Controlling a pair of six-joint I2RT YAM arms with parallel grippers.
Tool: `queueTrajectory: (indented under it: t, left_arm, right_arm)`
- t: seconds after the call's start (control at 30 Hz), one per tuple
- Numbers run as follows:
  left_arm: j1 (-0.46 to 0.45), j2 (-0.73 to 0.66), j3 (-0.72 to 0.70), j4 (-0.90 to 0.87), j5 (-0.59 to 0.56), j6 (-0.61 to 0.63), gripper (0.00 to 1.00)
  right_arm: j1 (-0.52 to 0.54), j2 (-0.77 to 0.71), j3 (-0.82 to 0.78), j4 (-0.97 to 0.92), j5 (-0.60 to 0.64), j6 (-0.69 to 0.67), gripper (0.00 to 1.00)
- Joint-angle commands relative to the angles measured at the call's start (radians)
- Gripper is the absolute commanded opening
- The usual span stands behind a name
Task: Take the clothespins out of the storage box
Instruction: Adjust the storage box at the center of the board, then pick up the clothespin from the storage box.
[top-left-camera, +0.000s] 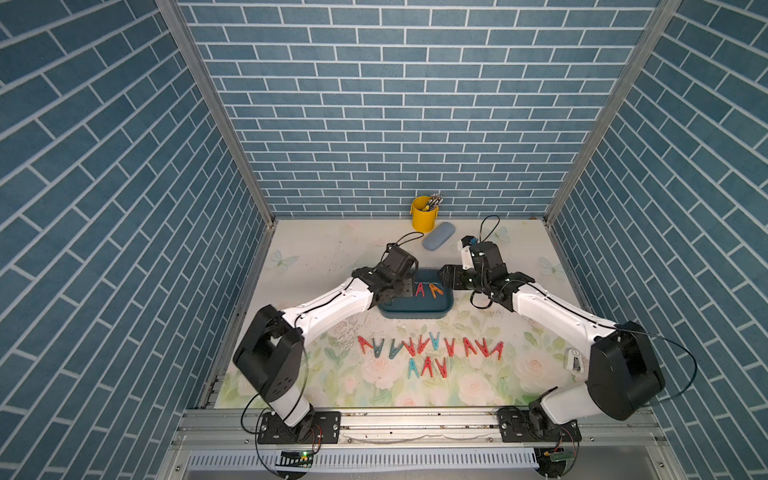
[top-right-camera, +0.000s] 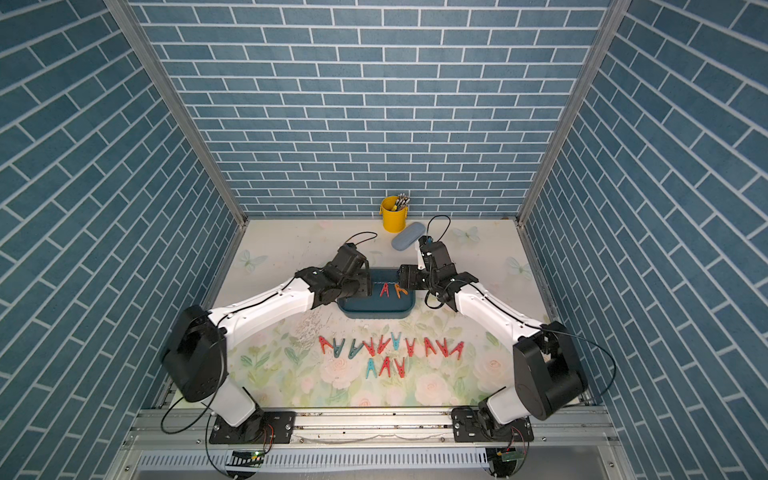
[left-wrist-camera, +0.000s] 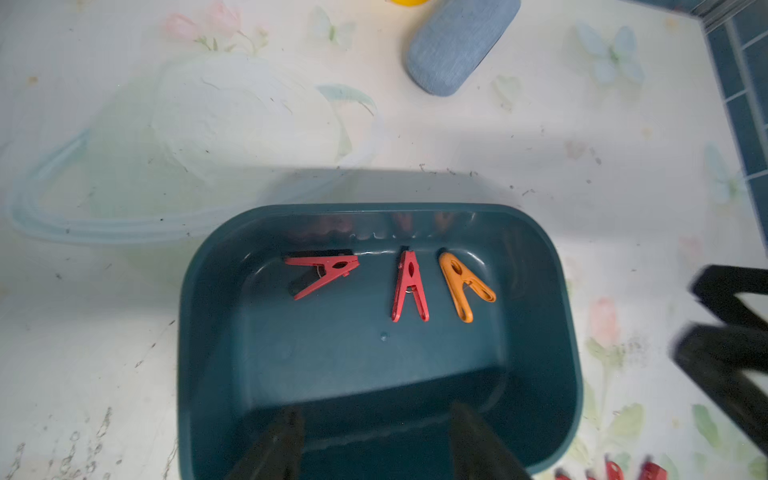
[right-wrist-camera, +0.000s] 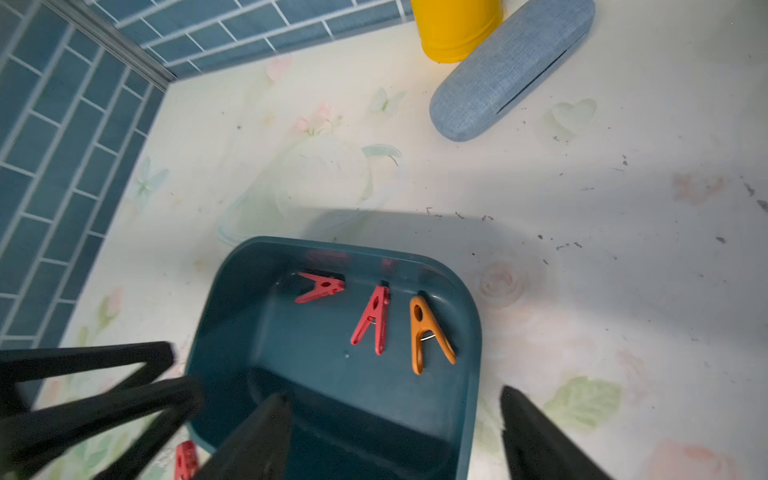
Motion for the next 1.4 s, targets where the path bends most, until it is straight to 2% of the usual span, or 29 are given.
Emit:
queueTrajectory:
  t: [0.0, 0.07, 0.13, 0.3, 0.5, 0.7, 0.73, 0.77, 0.87, 0.9, 0.93, 1.0, 1.1, 1.13, 1.2, 1.3, 1.37]
  left_arm:
    - [-0.018, 0.103, 0.077, -0.072, -0.059, 0.041, 0.55]
    - [-0.028, 0.173, 0.128, -0.093, -0.063, 0.048, 0.53]
    - [-0.037, 0.23, 0.171, -0.114, -0.074, 0.054, 0.44]
    - [-0.047, 0.333, 0.247, -0.15, -0.094, 0.062, 0.42]
    - [-0.047, 0.407, 0.295, -0.154, -0.088, 0.09, 0.31]
    - [-0.047, 0.463, 0.322, -0.151, -0.079, 0.11, 0.31]
    - [-0.047, 0.472, 0.329, -0.153, -0.079, 0.113, 0.31]
    - [-0.047, 0.479, 0.335, -0.153, -0.078, 0.116, 0.36]
    - [-0.047, 0.481, 0.339, -0.161, -0.076, 0.113, 0.52]
    - [-0.047, 0.474, 0.334, -0.156, -0.073, 0.112, 0.62]
    - [-0.047, 0.468, 0.327, -0.152, -0.068, 0.11, 0.65]
    - [-0.047, 0.457, 0.315, -0.141, -0.062, 0.106, 0.56]
    - [-0.047, 0.455, 0.314, -0.139, -0.061, 0.104, 0.52]
    - [-0.047, 0.458, 0.316, -0.139, -0.062, 0.106, 0.48]
    - [-0.047, 0.458, 0.316, -0.14, -0.067, 0.107, 0.24]
    - [-0.047, 0.454, 0.311, -0.135, -0.068, 0.106, 0.27]
    - [-0.047, 0.459, 0.311, -0.136, -0.067, 0.109, 0.25]
  right_arm:
    - [-0.019, -0.061, -0.033, 0.01, -0.028, -0.008, 0.94]
    - [-0.027, -0.092, -0.048, 0.007, -0.034, -0.006, 1.0]
    - [-0.032, -0.114, -0.059, 0.004, -0.036, -0.005, 0.99]
    - [-0.039, -0.15, -0.086, -0.003, -0.046, 0.006, 0.99]
    - [-0.045, -0.175, -0.111, -0.009, -0.053, 0.013, 0.99]
    - [-0.049, -0.191, -0.128, -0.012, -0.054, 0.021, 0.99]
    - [-0.05, -0.193, -0.131, -0.01, -0.055, 0.024, 0.99]
    - [-0.049, -0.195, -0.132, -0.01, -0.055, 0.026, 0.99]
    - [-0.049, -0.2, -0.139, -0.01, -0.056, 0.029, 0.99]
    - [-0.05, -0.201, -0.141, -0.01, -0.056, 0.03, 0.99]
    - [-0.049, -0.203, -0.145, -0.009, -0.056, 0.032, 0.99]
    - [-0.05, -0.203, -0.149, -0.004, -0.057, 0.036, 0.99]
    - [-0.05, -0.197, -0.152, 0.009, -0.066, 0.046, 0.99]
    - [-0.049, -0.194, -0.15, 0.012, -0.069, 0.047, 0.99]
    - [-0.049, -0.188, -0.148, 0.016, -0.071, 0.05, 0.99]
    - [-0.05, -0.184, -0.146, 0.016, -0.075, 0.052, 0.99]
    - [-0.05, -0.186, -0.149, 0.016, -0.073, 0.052, 0.99]
